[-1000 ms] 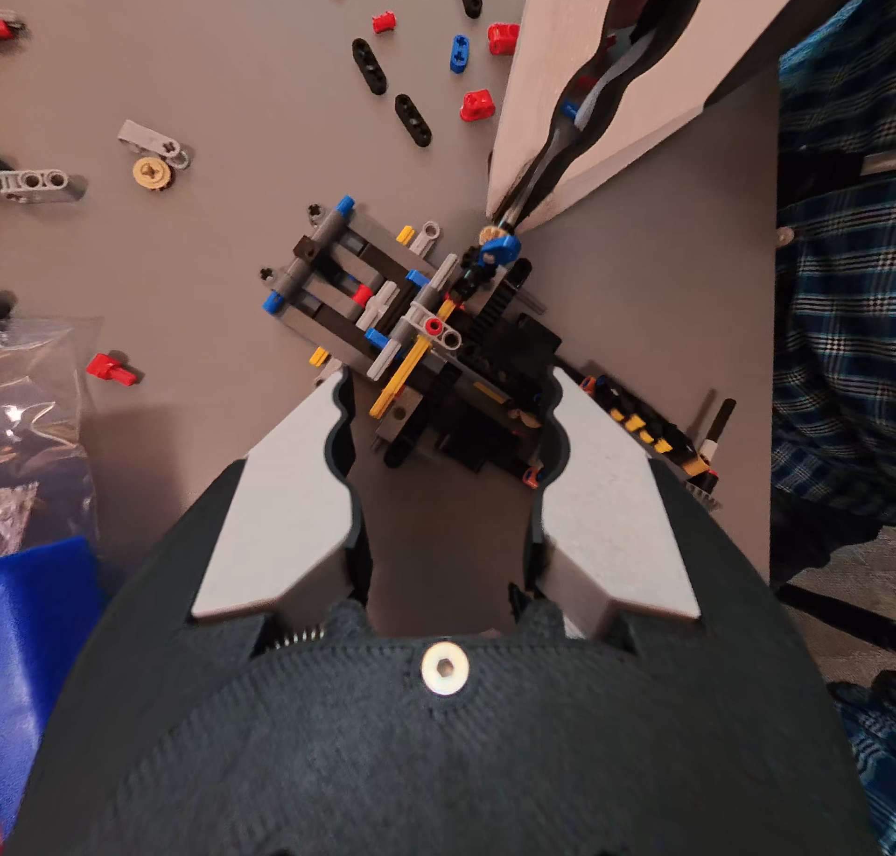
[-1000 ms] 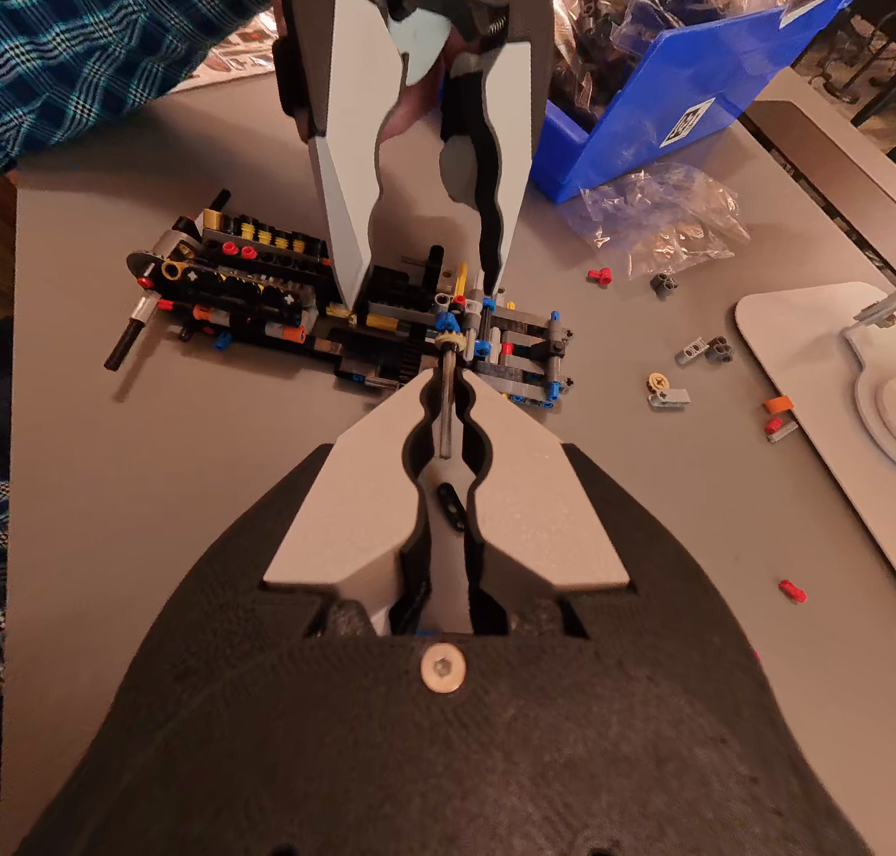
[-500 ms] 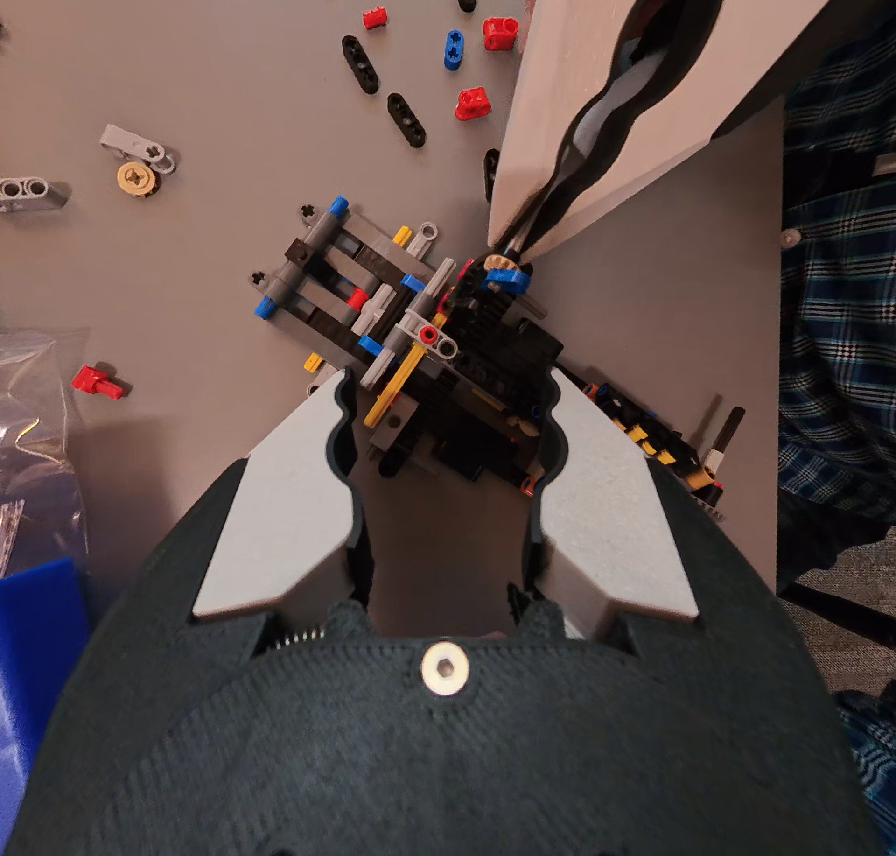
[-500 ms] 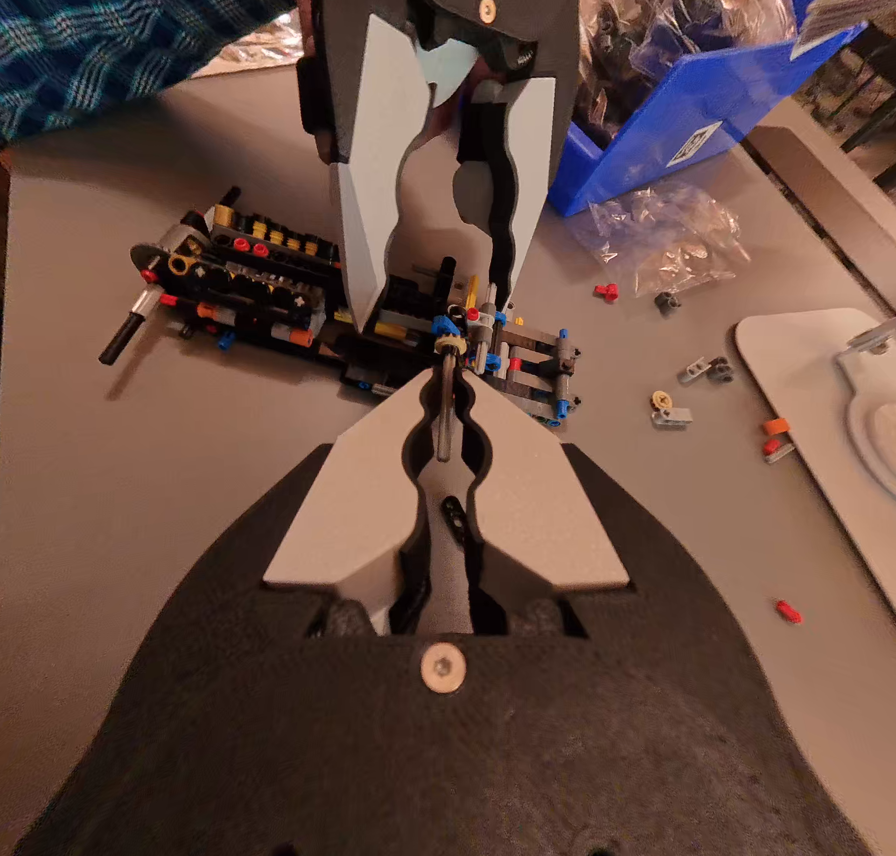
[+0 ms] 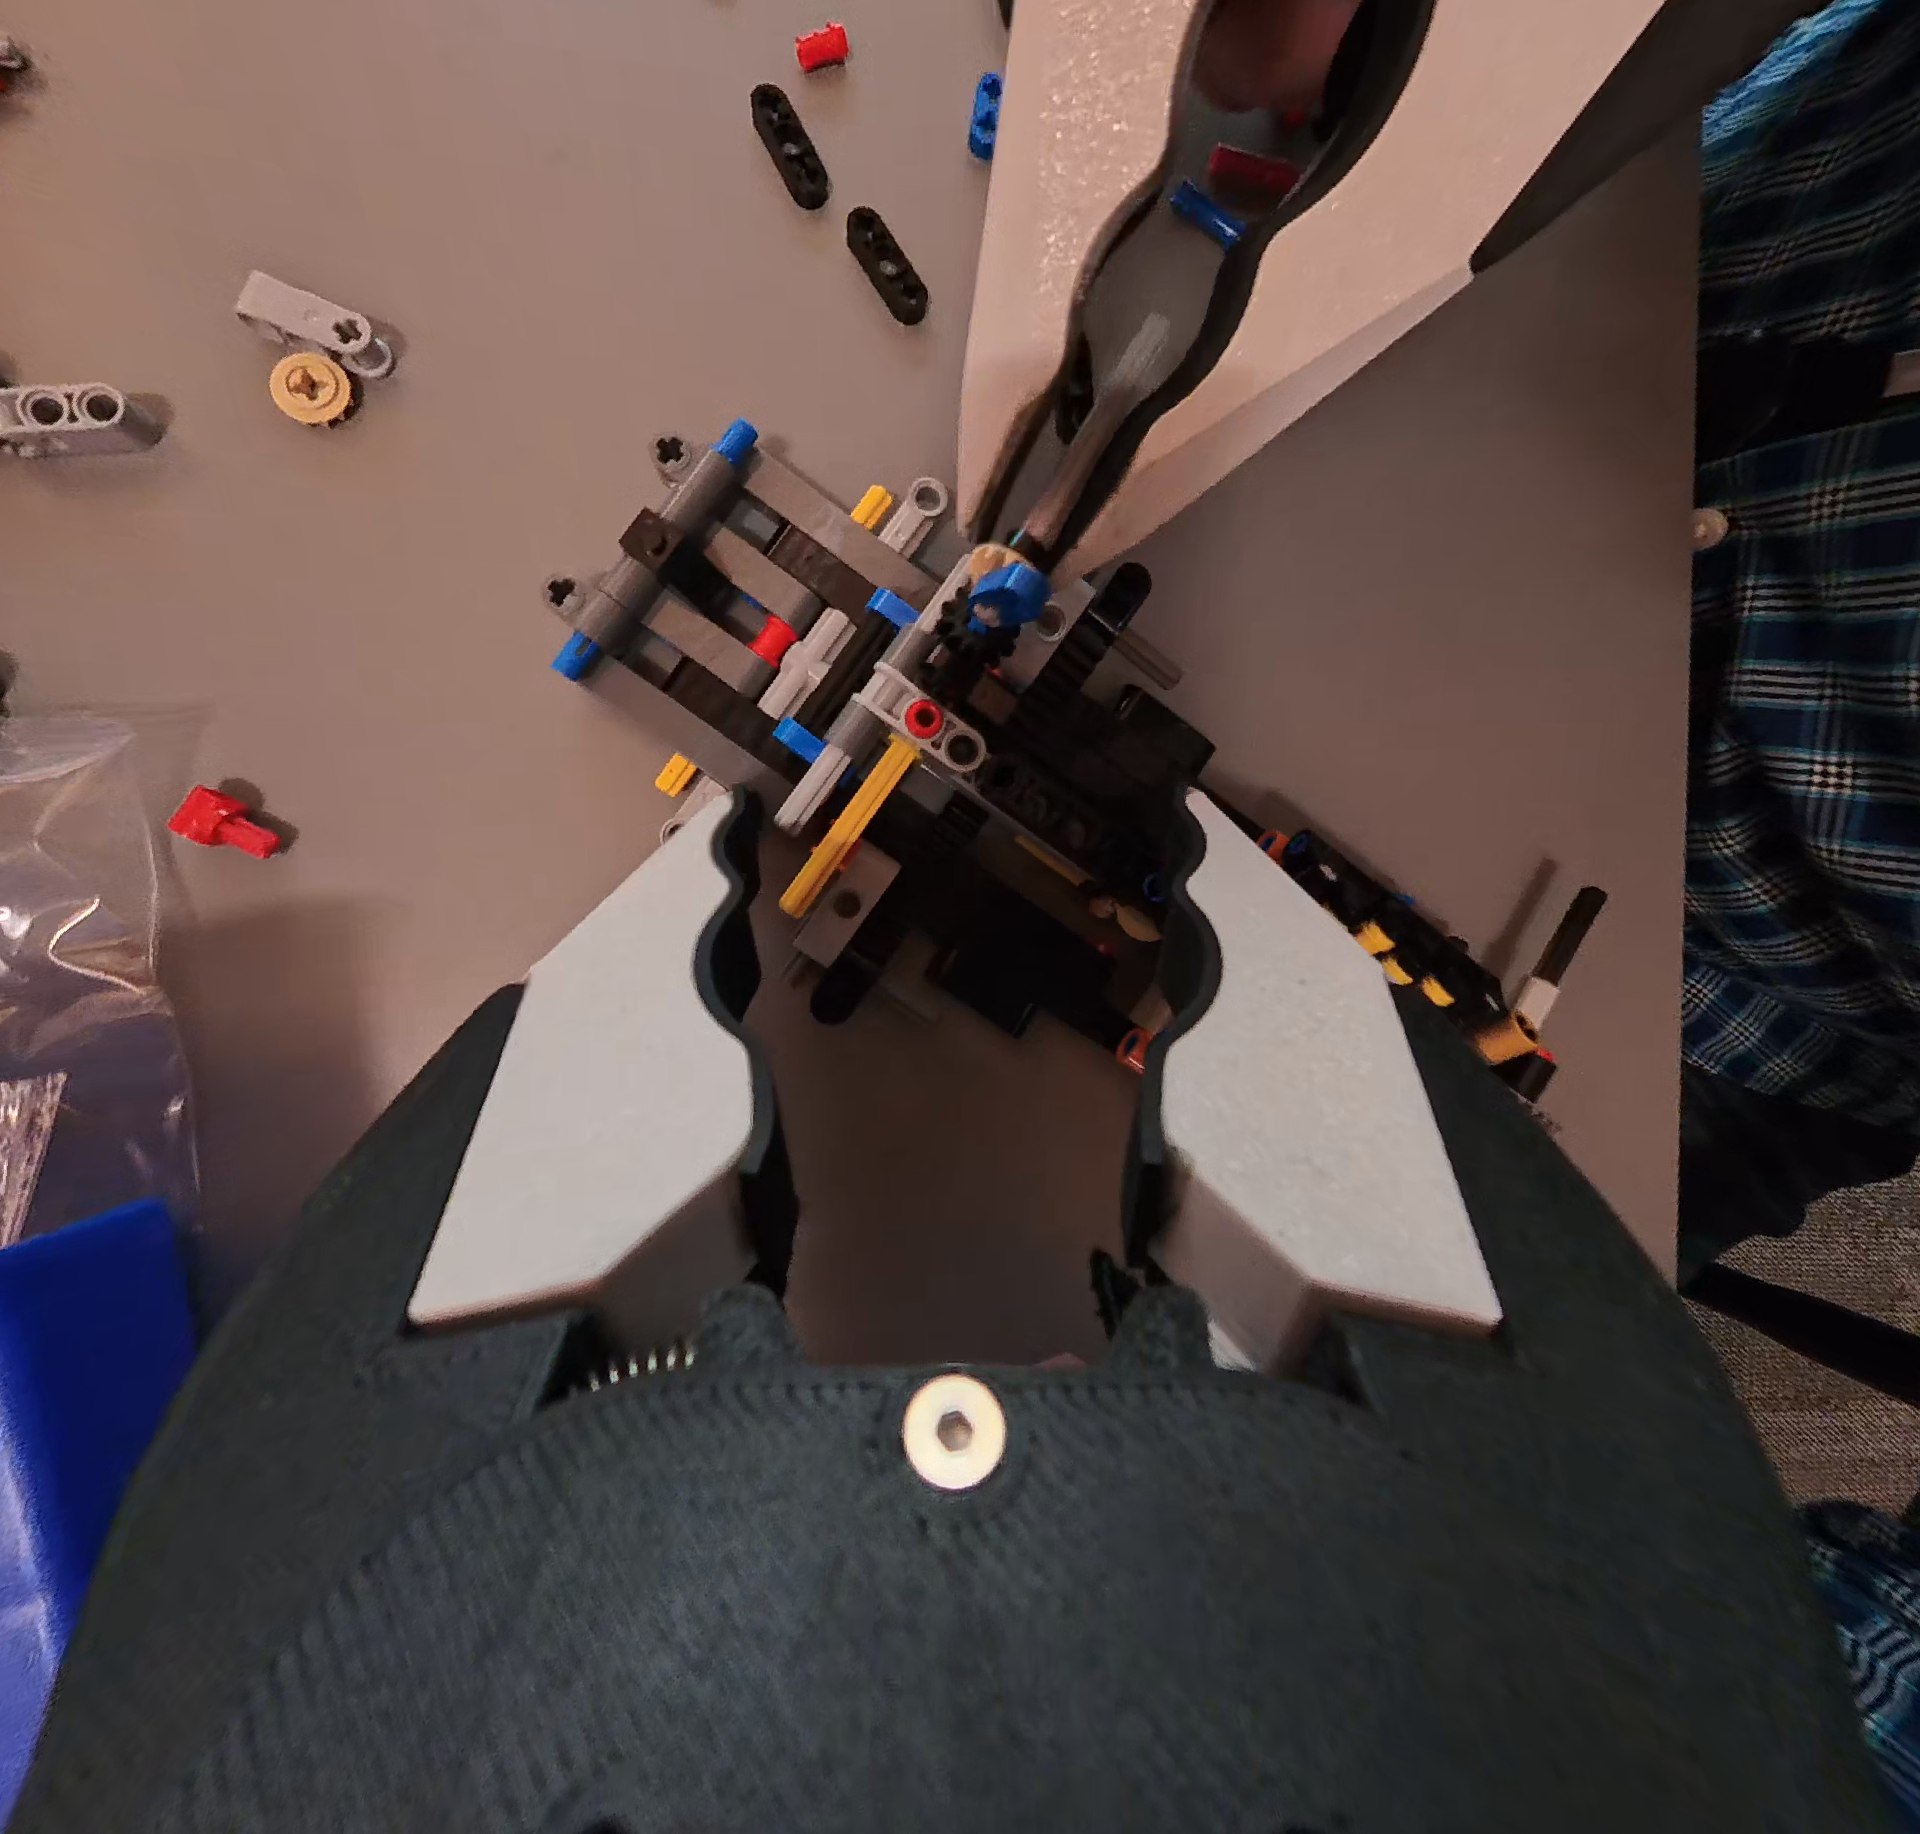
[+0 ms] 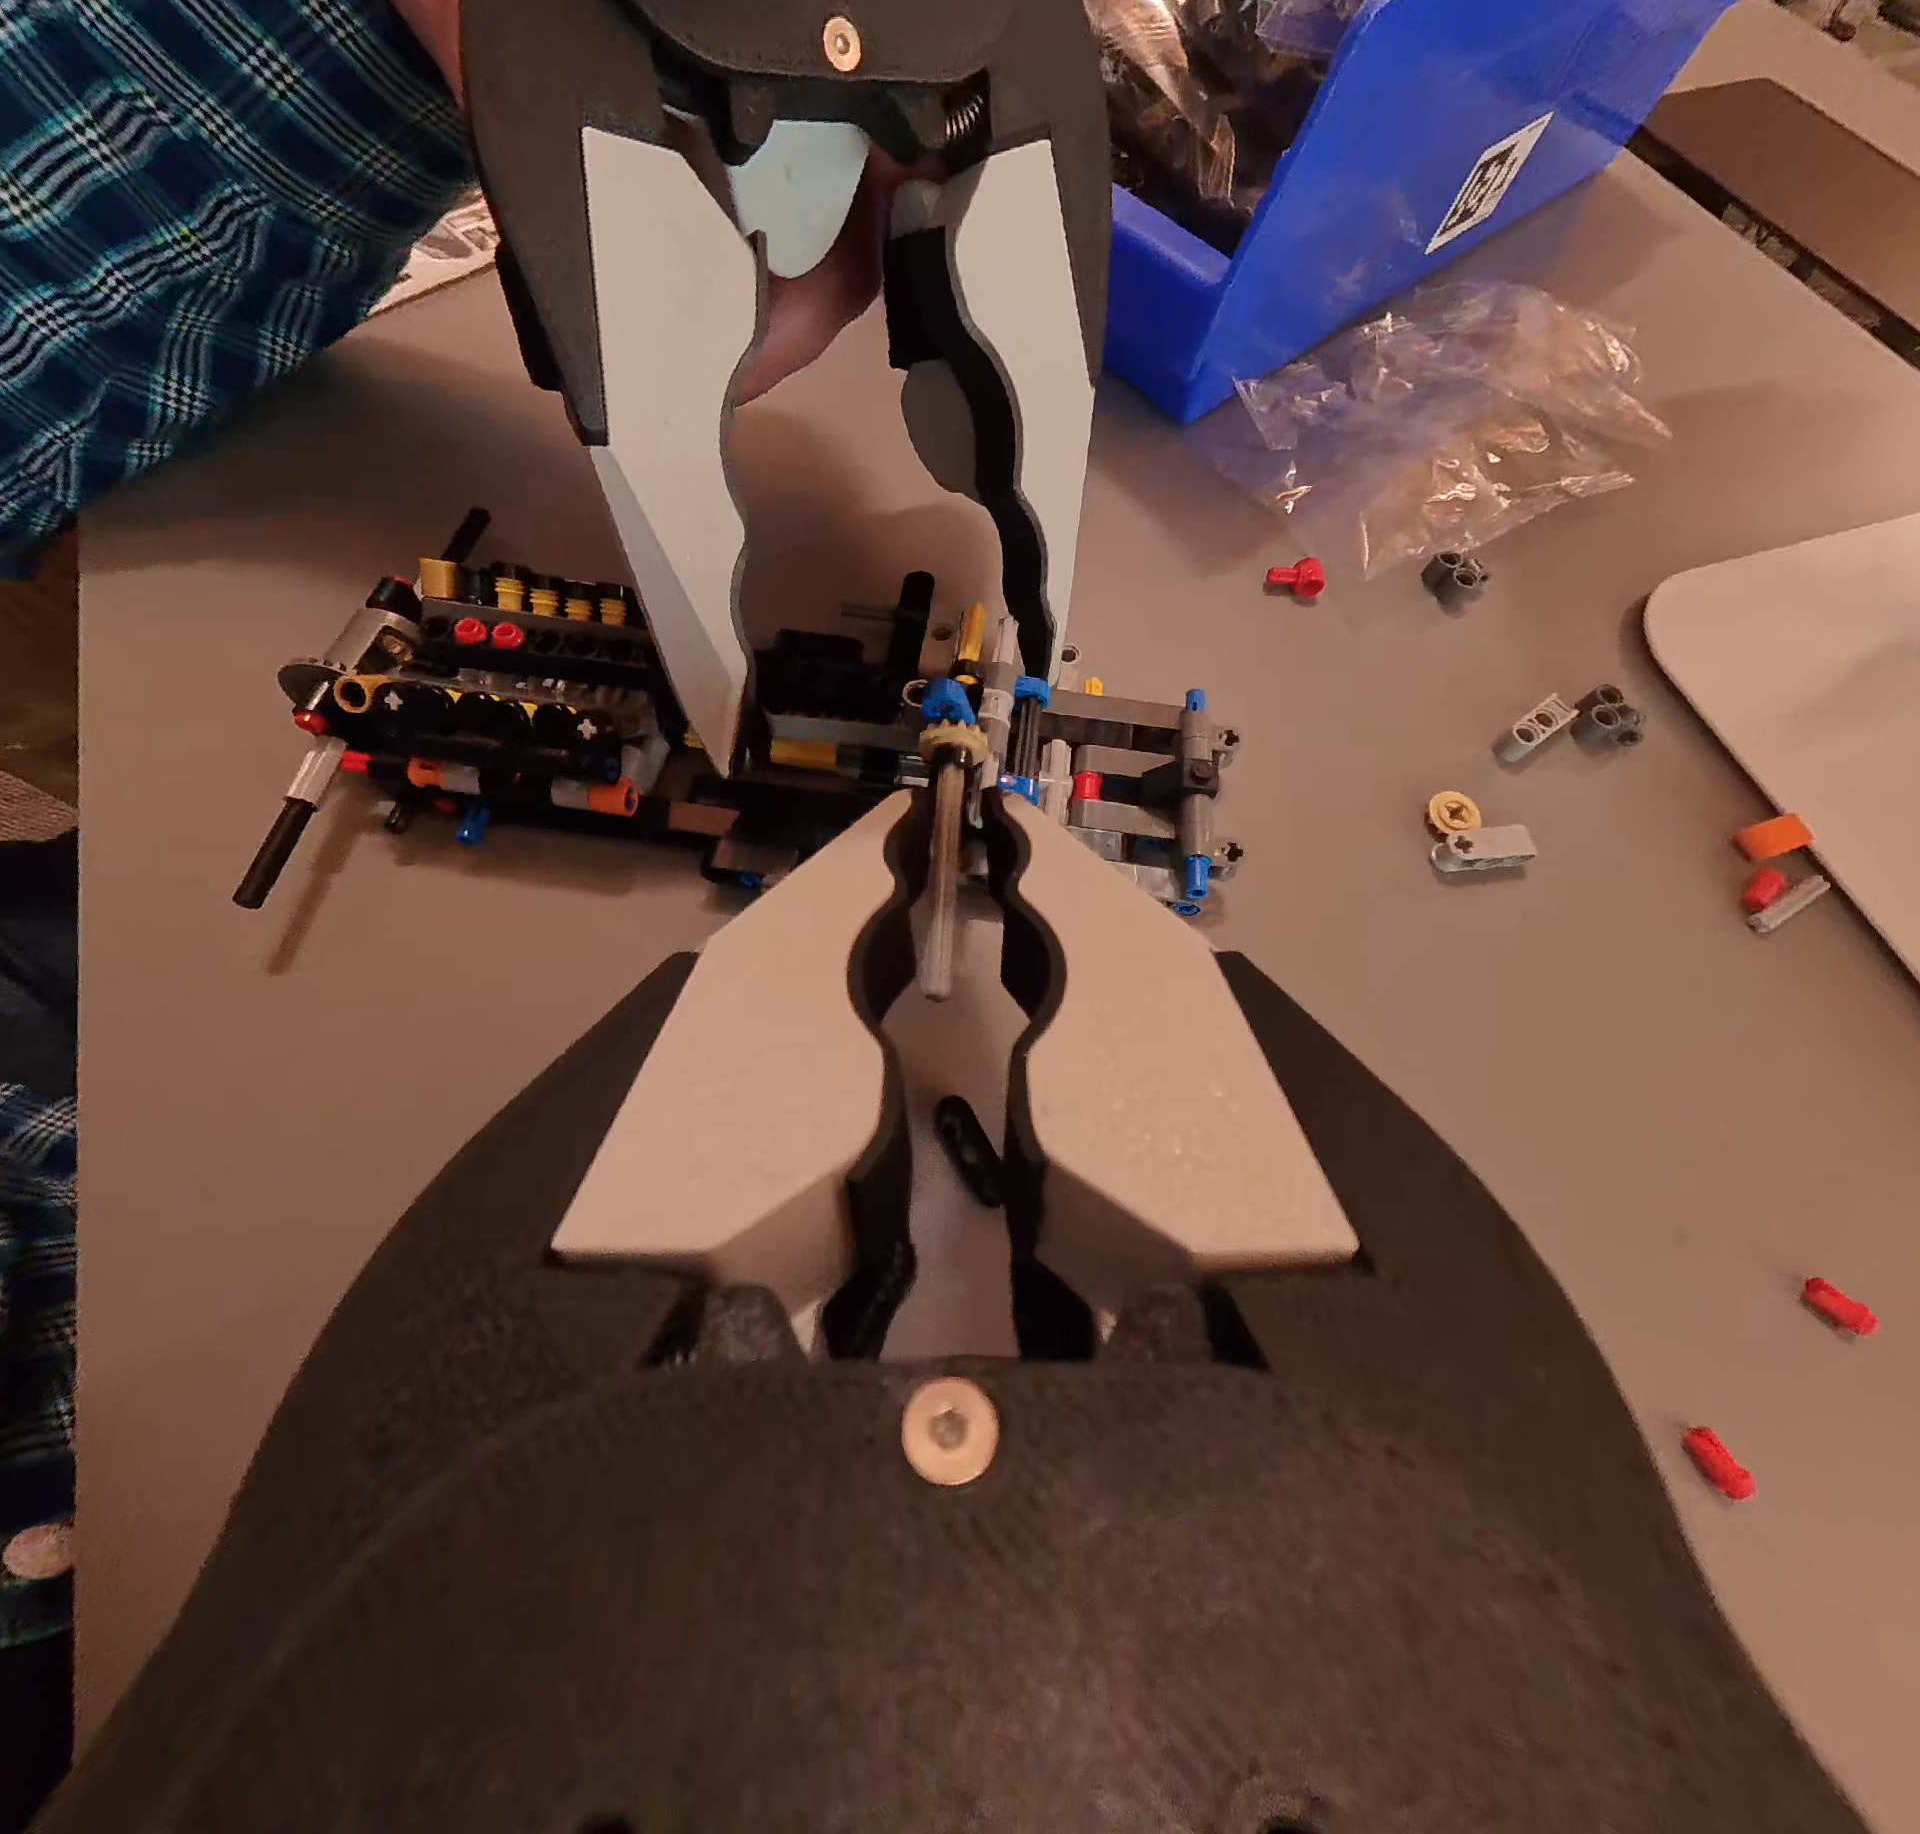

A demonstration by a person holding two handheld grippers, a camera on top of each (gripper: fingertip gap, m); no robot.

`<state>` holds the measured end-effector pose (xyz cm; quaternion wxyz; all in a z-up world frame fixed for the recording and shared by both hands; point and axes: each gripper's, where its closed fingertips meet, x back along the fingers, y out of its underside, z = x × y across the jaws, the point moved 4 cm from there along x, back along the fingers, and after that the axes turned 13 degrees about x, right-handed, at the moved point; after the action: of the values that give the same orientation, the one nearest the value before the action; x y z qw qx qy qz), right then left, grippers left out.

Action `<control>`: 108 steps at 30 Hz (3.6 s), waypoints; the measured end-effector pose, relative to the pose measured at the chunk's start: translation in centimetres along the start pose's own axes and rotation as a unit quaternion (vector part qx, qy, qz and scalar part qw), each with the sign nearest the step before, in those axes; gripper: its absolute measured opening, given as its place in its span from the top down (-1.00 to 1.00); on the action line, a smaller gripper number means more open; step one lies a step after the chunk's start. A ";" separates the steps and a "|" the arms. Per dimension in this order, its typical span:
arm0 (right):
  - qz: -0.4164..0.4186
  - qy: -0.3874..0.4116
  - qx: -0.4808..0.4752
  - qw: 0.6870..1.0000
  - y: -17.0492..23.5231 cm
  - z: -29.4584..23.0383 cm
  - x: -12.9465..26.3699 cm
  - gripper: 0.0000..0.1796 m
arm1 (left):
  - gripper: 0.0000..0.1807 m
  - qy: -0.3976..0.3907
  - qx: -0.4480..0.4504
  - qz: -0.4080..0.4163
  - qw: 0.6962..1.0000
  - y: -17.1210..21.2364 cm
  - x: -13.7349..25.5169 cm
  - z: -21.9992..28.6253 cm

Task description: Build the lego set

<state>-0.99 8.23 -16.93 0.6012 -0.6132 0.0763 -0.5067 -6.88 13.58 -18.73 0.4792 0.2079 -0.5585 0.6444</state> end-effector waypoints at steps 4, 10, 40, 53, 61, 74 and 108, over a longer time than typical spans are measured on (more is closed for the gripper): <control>-0.003 0.000 0.001 1.000 0.2 -0.1 0.1 0.84 | 0.12 0.000 0.001 -0.001 1.000 0.0 -0.1 0.0; 0.002 -0.005 0.005 1.000 -0.1 -0.2 0.8 0.75 | 0.08 0.004 0.003 -0.005 1.000 0.3 0.1 -0.1; -0.034 -0.003 0.018 0.999 5.4 -0.4 11.3 0.68 | 0.14 -0.073 0.215 0.081 0.970 -0.5 -0.8 0.2; 0.003 -0.067 0.047 0.997 4.1 -2.2 12.0 0.69 | 0.02 -0.091 0.262 0.030 0.960 3.7 1.4 3.0; -0.005 -0.097 0.049 0.994 3.4 -3.2 10.4 0.70 | 0.22 -0.100 0.318 0.090 0.939 3.1 0.7 3.6; -0.013 -0.113 0.037 0.993 2.1 -3.5 8.7 0.69 | 0.04 -0.158 0.348 0.172 0.908 2.6 1.1 4.4; -0.070 -0.176 0.018 0.982 2.0 -2.4 1.7 0.69 | 0.01 -0.077 0.406 0.231 0.881 1.6 -1.4 8.3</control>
<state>-0.85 4.95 -18.23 0.5793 -0.6854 -0.0834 -0.4333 -9.86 5.50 -18.29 0.1457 0.2983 -0.3151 0.8891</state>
